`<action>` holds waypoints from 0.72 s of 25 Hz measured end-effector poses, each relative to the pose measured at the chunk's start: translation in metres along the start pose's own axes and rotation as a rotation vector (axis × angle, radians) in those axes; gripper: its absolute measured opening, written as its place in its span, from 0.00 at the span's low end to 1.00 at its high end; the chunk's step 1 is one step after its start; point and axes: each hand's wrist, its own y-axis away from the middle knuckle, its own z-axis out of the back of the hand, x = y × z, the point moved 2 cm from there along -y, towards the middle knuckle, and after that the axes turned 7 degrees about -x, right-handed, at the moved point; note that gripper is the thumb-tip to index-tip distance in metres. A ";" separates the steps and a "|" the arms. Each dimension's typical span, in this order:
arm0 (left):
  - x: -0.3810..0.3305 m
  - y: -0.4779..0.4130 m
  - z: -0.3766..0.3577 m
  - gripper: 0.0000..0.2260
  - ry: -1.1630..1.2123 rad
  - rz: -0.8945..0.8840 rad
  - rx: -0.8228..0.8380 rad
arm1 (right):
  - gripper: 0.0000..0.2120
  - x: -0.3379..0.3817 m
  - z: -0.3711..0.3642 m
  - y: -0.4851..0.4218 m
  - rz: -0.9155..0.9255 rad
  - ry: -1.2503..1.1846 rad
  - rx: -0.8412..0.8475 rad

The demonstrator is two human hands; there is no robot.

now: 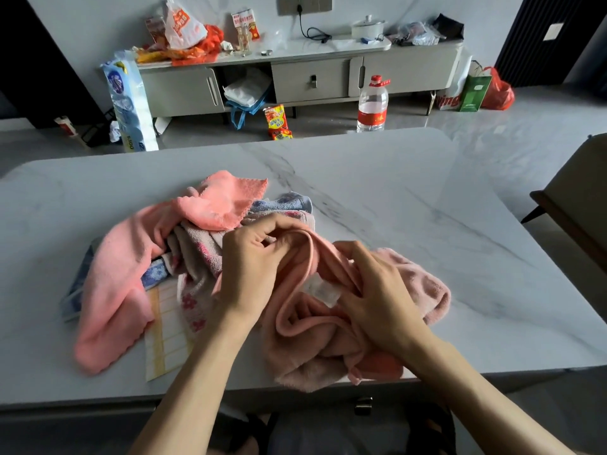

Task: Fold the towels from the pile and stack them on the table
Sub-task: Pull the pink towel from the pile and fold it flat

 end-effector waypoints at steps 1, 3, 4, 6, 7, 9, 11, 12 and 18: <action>-0.012 -0.004 0.005 0.13 0.021 0.000 -0.040 | 0.18 -0.001 0.008 0.003 -0.013 0.060 -0.006; -0.044 -0.013 0.016 0.12 0.023 -0.039 -0.088 | 0.20 0.002 0.033 0.005 -0.038 0.141 -0.044; -0.063 -0.015 0.022 0.10 0.000 -0.076 -0.103 | 0.21 0.006 0.047 0.005 -0.025 0.161 -0.068; -0.103 -0.015 0.036 0.07 -0.036 -0.138 -0.154 | 0.20 0.021 0.078 0.003 0.031 0.224 -0.114; -0.121 -0.016 0.045 0.05 -0.036 -0.159 -0.190 | 0.18 0.029 0.092 0.002 0.049 0.269 -0.124; -0.145 -0.021 0.064 0.03 -0.028 -0.184 -0.251 | 0.15 0.033 0.112 0.000 0.009 0.373 -0.113; -0.164 -0.023 0.088 0.04 -0.048 -0.214 -0.284 | 0.16 0.037 0.135 0.008 -0.068 0.475 -0.067; -0.167 -0.025 0.099 0.05 -0.077 -0.212 -0.295 | 0.18 0.039 0.146 0.012 -0.075 0.516 -0.034; -0.138 -0.025 0.140 0.07 -0.218 -0.023 -0.361 | 0.21 0.086 0.194 0.023 0.189 0.486 0.272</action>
